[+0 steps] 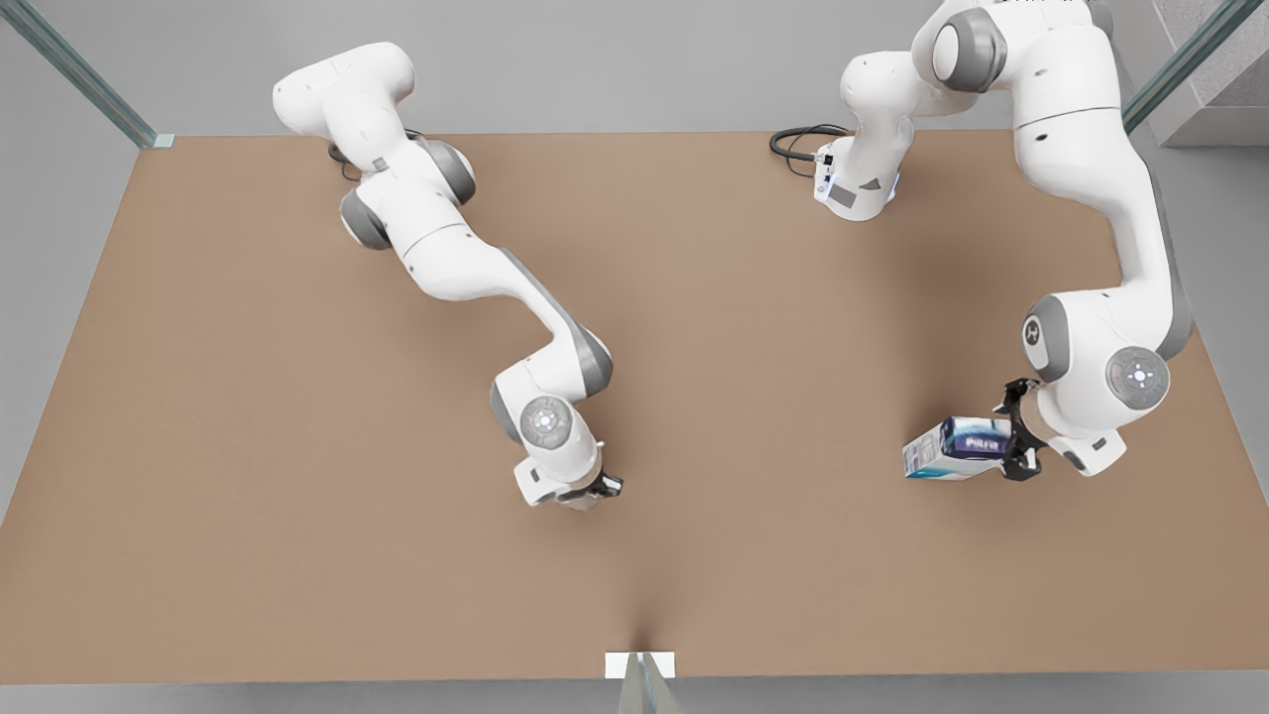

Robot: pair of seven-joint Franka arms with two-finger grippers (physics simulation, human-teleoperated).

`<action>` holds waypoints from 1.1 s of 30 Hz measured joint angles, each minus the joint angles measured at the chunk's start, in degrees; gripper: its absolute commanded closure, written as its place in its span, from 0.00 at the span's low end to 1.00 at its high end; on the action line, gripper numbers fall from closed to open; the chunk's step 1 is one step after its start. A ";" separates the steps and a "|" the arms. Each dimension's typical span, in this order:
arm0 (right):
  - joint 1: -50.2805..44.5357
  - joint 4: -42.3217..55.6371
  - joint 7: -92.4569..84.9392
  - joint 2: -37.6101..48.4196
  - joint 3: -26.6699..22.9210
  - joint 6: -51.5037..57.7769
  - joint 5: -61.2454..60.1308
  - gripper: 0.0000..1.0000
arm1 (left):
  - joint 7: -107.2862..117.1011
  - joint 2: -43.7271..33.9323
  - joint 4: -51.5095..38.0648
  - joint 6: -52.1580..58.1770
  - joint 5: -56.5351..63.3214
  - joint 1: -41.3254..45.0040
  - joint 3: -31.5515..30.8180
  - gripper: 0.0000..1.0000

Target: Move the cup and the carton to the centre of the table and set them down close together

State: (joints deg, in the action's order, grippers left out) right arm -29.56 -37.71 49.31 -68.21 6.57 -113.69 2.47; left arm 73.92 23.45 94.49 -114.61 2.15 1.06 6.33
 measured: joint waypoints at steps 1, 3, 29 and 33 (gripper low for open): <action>-0.63 0.00 0.02 -0.38 0.02 -0.12 0.08 0.79 | 0.00 0.10 0.00 -0.04 0.05 -0.06 0.00 0.00; -0.68 0.00 0.01 -0.83 0.01 -0.81 0.33 0.79 | -0.01 0.33 0.00 0.04 0.56 -0.53 0.00 0.00; 8.31 -2.45 -7.46 10.44 1.95 8.43 0.47 0.00 | 0.09 3.22 0.97 -0.44 1.37 -1.25 -0.17 0.50; 23.12 -29.46 -23.19 32.03 1.85 8.46 -0.18 0.00 | 0.11 3.17 0.90 -0.70 0.96 -1.25 -0.17 0.52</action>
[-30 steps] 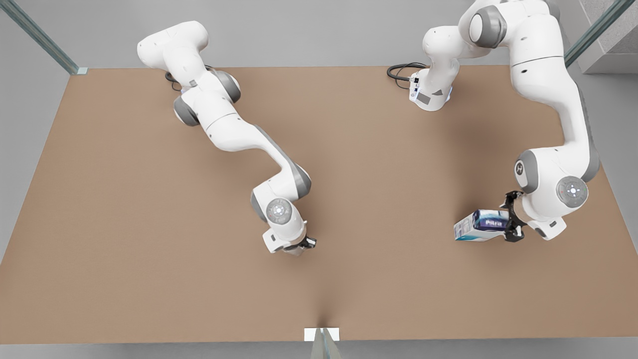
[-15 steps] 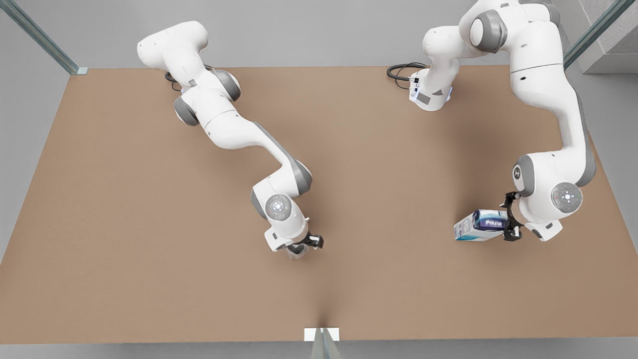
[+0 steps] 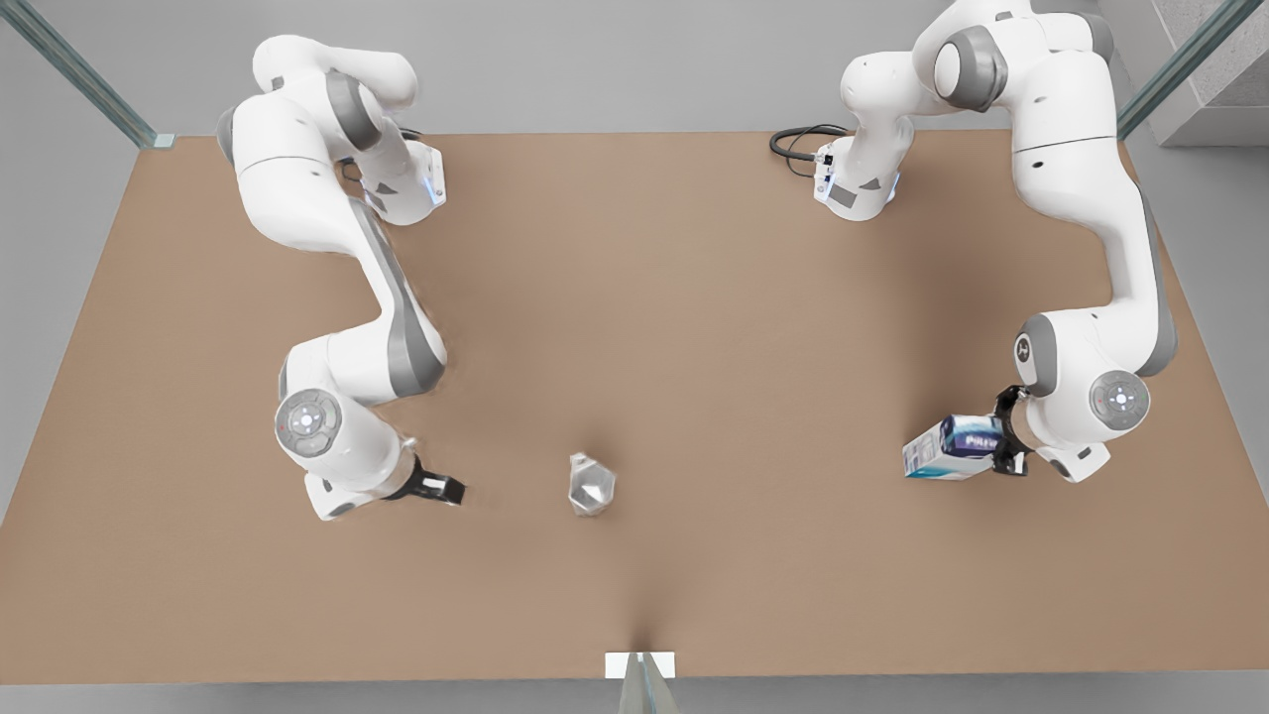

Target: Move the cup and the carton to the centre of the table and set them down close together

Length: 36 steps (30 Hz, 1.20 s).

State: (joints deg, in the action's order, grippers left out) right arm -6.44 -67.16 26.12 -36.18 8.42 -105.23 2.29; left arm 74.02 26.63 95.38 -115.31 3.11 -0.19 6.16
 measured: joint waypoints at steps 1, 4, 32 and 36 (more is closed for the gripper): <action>2.80 -6.74 -5.07 6.41 -2.49 0.19 -0.07 0.00 | -0.01 -0.22 -0.13 0.01 -0.47 0.02 0.00 0.49; 6.81 -16.54 -16.27 22.18 -8.30 11.95 -2.19 0.00 | -0.18 -3.66 -0.68 1.42 -1.10 0.03 -0.57 0.42; 3.30 -25.74 -27.42 30.04 -17.56 10.48 -5.98 0.00 | 41.47 7.48 -14.61 2.75 -7.35 44.75 -8.36 0.10; 3.37 -25.74 -27.61 30.03 -17.65 10.53 -6.07 0.00 | 41.17 7.74 -14.86 2.81 -7.35 44.76 -8.22 0.01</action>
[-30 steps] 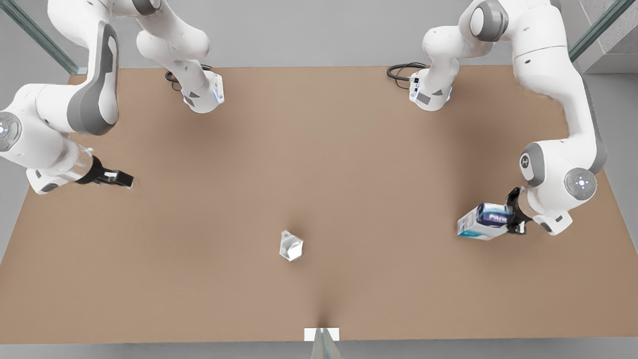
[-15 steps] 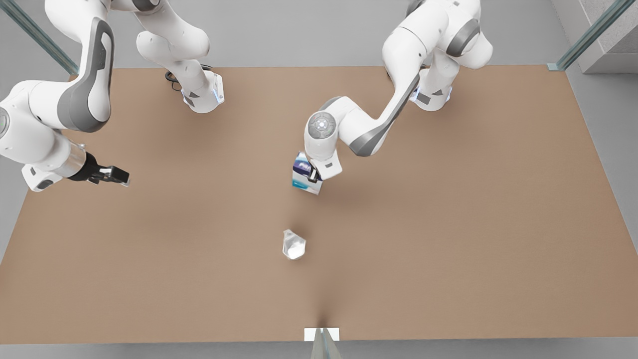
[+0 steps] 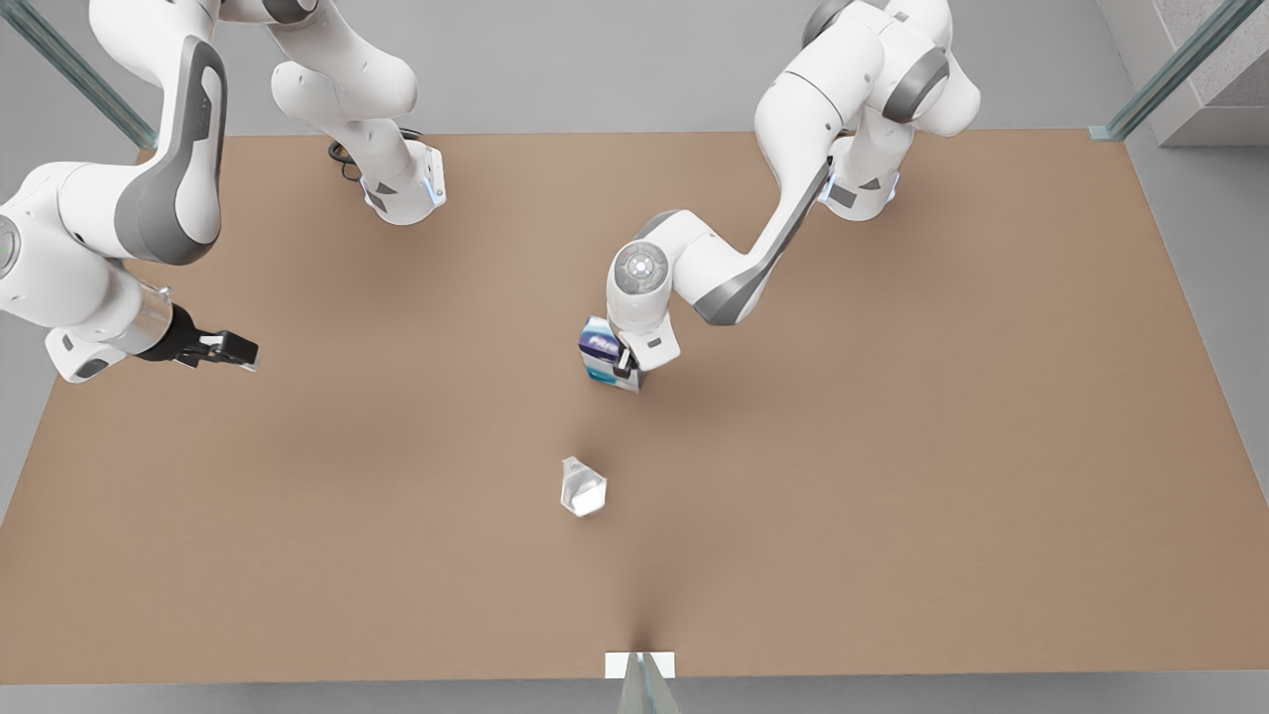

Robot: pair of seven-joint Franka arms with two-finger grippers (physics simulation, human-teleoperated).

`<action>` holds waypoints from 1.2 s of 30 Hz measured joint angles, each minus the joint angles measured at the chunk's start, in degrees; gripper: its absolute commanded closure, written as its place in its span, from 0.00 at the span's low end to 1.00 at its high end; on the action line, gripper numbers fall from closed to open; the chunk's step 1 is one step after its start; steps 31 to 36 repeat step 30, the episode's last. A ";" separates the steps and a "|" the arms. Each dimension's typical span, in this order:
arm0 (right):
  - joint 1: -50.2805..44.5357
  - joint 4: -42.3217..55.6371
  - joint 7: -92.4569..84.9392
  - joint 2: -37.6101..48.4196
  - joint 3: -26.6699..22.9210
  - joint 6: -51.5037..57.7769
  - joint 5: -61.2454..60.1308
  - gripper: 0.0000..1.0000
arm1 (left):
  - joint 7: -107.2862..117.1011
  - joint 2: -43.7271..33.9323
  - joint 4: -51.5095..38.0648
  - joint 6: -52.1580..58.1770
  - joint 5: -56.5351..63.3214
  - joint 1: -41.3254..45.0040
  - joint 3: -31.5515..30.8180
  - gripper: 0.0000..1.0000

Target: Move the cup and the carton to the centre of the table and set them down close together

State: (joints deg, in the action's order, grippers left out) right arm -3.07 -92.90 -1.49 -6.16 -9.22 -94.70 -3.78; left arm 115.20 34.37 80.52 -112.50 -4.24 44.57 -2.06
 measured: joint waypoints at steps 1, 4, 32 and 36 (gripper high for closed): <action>0.02 -0.06 0.00 0.00 -0.09 0.02 -0.06 0.00 | -0.14 -0.08 -0.17 0.16 0.04 -0.19 0.12 0.01; 0.11 -0.06 -0.08 0.00 -0.09 0.05 -0.09 0.00 | -0.42 -0.61 -0.36 0.52 0.31 -0.67 0.57 0.01; 0.16 -0.09 -0.44 -0.26 -0.44 0.39 -0.09 0.00 | -113.17 -25.31 7.81 18.35 2.89 -36.67 3.20 0.00; 0.16 -0.09 -0.44 -0.26 -0.44 0.39 -0.09 0.00 | -113.17 -25.31 7.81 18.35 2.89 -36.67 3.20 0.00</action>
